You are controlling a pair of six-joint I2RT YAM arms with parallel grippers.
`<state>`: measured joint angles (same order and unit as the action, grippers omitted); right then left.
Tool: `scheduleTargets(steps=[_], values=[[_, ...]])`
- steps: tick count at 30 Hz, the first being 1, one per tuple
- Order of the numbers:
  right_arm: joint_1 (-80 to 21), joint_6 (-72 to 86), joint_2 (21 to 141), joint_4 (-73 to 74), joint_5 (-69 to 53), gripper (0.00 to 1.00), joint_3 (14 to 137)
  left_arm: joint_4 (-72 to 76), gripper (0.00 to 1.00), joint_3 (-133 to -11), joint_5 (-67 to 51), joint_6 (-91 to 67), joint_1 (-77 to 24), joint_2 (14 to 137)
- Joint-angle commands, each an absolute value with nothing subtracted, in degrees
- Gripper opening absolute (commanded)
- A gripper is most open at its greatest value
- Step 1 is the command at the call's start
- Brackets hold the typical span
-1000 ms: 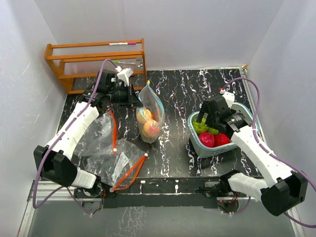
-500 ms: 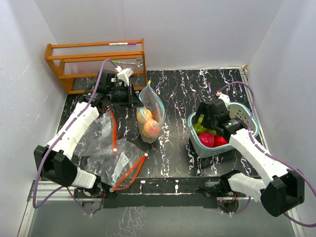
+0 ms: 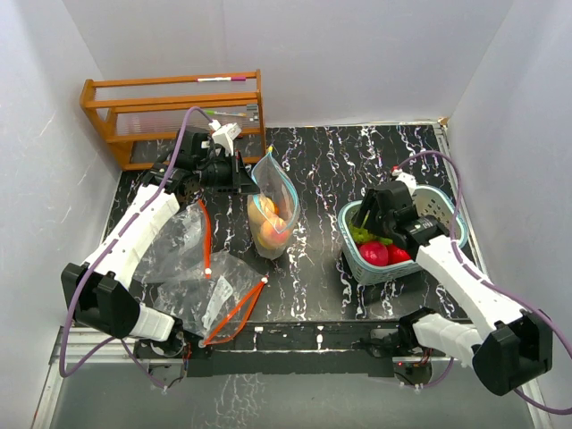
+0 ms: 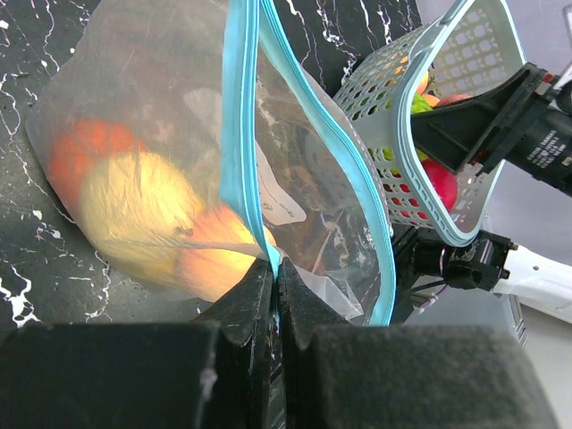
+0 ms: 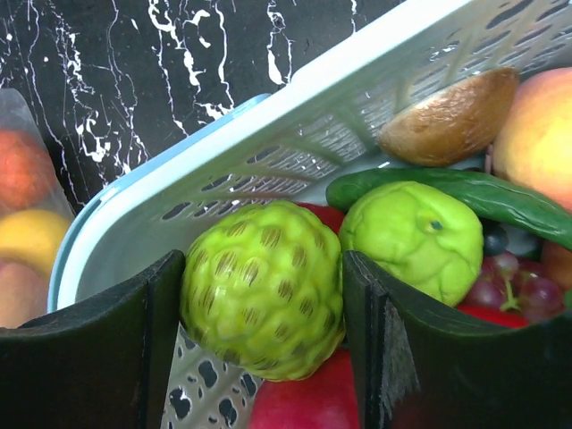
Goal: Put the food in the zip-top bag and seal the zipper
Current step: Pick up the fake fruit from the bin, then place the fake fruit in the zipper food storage bag.
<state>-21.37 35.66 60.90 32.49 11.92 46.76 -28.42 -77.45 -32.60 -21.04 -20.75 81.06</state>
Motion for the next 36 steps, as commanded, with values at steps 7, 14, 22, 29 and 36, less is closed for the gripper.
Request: scheduleTargets(steps=[7,14,22,29,36], values=[[-21.49,30.21,55.73,44.62,12.47,0.42,66.66,-27.40,0.00,-76.86,-34.31,-21.36,-20.92,78.76],[-22.47,31.04,57.83,31.26,-11.91,0.38,66.78,-27.00,0.00,-76.43,-34.35,-21.67,-20.90,79.10],[-34.23,33.68,65.70,15.10,-16.89,0.38,69.92,-26.45,0.00,-76.46,-34.51,-22.53,-20.94,79.22],[-37.91,34.01,73.11,9.25,-14.86,0.38,72.92,-26.36,0.00,-77.28,-35.35,-22.94,-20.91,79.03],[-38.02,32.61,79.17,8.97,-10.09,0.41,74.55,-26.10,0.00,-76.03,-35.78,-23.02,-20.92,78.66]])
